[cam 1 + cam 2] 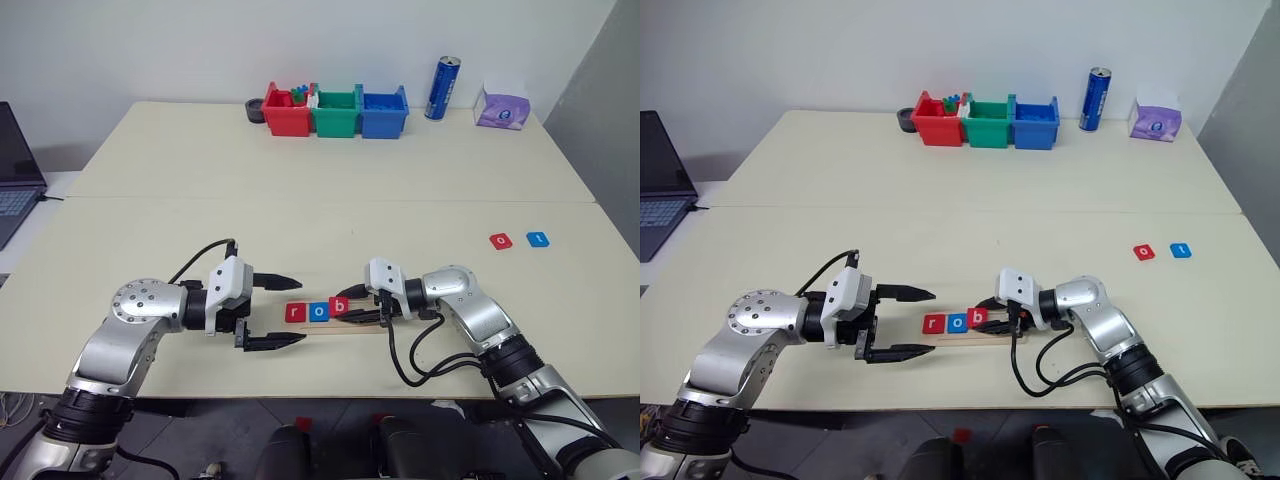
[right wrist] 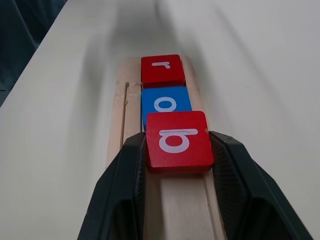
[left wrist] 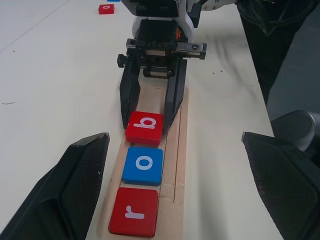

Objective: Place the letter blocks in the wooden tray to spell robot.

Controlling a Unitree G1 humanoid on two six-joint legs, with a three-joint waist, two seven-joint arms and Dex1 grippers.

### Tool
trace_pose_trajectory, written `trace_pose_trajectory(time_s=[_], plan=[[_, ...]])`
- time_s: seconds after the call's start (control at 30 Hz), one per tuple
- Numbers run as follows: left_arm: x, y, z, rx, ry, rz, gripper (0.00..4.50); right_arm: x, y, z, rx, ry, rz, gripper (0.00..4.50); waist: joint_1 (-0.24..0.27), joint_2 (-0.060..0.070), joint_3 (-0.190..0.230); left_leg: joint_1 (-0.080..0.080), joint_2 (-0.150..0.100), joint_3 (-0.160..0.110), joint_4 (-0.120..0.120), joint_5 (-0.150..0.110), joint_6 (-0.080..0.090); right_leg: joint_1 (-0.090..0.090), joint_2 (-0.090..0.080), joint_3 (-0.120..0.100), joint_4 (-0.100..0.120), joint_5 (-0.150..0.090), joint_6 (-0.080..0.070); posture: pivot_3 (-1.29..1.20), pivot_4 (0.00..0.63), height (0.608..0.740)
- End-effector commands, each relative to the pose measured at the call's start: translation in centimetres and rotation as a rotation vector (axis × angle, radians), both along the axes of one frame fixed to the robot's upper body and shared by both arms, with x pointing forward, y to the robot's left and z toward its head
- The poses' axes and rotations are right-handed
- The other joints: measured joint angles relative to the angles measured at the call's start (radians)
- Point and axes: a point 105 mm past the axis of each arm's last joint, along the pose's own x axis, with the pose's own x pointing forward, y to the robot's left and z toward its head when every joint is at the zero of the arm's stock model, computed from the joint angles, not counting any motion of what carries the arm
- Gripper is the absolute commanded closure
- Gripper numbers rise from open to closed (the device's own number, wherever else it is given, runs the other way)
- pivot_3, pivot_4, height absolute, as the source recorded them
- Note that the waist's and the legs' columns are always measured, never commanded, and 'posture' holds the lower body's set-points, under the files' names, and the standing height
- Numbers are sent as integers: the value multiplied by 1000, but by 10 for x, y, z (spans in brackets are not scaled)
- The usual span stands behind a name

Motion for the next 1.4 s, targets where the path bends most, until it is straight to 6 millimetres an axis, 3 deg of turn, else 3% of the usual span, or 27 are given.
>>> trace_pose_trajectory(time_s=[0.03,0.57,0.87,1.13,1.23,1.4], plan=[[1,-1,6,-4,-27,-11,0,3,2,10,-1,-59,20,3034,0,0,0,0,0,0,0,0,0,0,0,0,0,0,0,0,150,740],[6,-2,6,-5,-36,-6,0,2,5,8,-5,-38,33,3034,0,0,0,0,0,0,0,0,0,0,0,0,0,0,0,0,150,740],[6,-4,7,-8,-37,-11,0,0,4,16,21,-5,39,25,0,0,0,0,0,0,0,0,0,0,0,0,0,0,0,0,150,740],[8,-5,7,-12,-38,-14,0,2,-8,41,85,-13,-1,25,0,0,0,0,0,0,0,0,0,0,0,0,0,0,0,0,150,740],[8,-5,6,-13,-36,-15,0,5,-12,42,95,-23,-33,594,0,0,0,0,0,0,0,0,0,0,0,0,0,0,0,0,150,740],[8,-6,6,-13,-36,-18,0,14,-10,36,78,-115,-82,2351,0,0,0,0,0,0,0,0,0,0,0,0,0,0,0,0,150,740]])
